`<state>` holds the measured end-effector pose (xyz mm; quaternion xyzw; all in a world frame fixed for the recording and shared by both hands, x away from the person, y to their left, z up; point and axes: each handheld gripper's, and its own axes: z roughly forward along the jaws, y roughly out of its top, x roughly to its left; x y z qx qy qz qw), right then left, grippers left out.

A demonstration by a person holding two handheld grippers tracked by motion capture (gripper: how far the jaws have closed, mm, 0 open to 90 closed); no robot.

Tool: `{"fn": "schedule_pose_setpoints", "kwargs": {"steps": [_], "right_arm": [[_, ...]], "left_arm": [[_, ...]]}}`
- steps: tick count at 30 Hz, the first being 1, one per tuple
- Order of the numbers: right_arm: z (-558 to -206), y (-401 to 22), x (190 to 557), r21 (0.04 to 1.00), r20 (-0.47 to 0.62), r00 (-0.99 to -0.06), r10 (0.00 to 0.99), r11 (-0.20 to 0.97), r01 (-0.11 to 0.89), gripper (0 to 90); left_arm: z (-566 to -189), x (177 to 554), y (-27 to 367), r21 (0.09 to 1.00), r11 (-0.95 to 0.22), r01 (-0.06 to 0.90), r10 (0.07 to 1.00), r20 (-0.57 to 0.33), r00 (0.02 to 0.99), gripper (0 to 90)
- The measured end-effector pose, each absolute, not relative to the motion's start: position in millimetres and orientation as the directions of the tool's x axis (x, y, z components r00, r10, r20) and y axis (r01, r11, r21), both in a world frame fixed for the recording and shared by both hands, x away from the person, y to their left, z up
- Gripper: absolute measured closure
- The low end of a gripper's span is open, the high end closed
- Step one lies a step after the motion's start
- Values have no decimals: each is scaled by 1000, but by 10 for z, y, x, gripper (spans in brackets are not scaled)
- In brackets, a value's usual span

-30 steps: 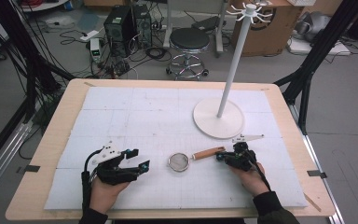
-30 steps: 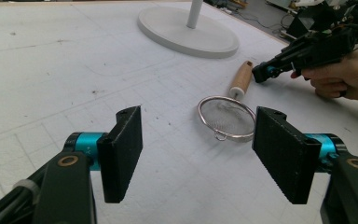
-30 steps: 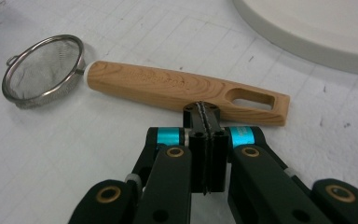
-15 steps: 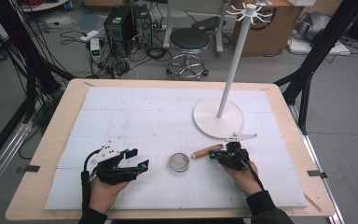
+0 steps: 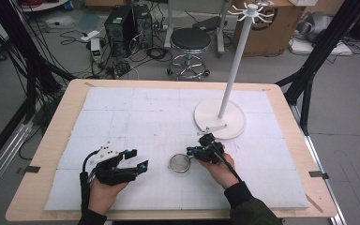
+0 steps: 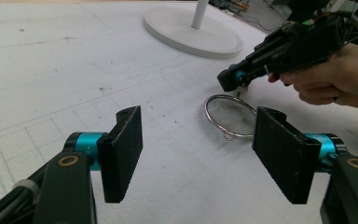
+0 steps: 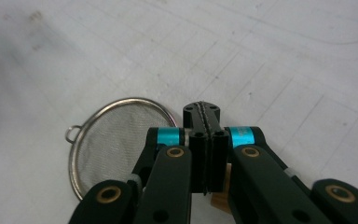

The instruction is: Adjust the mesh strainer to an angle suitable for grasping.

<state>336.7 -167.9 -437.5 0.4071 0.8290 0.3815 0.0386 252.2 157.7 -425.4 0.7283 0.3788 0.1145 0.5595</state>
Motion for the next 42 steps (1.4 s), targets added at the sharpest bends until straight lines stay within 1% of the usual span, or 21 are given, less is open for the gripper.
{"fn": "schedule_pose_setpoints", "kwargs": {"steps": [3,9,15,27,35,42], "right_arm": [[-4423,-1628,3354,640,225,-666,711,408,651,900],[-4398,-1608,3266,641,198,-690,696,441,628,900],[-4413,-1705,3176,653,243,-692,680,413,635,900],[-4401,-1841,3059,627,253,-722,644,459,629,900],[-4431,-2035,2979,622,304,-712,632,434,651,900],[-4431,-2175,2904,622,308,-719,623,440,648,900]], "left_arm": [[-4250,2514,1571,902,-89,422,679,-255,689,339],[-4250,2511,1557,902,-96,422,675,-252,693,339],[-4250,2511,1567,900,-89,426,681,-258,686,340],[-4266,2514,1560,894,-94,438,679,-264,685,340],[-4272,2514,1543,894,-97,438,680,-262,685,341],[-4285,2522,1531,890,-105,444,680,-261,685,341]]}}
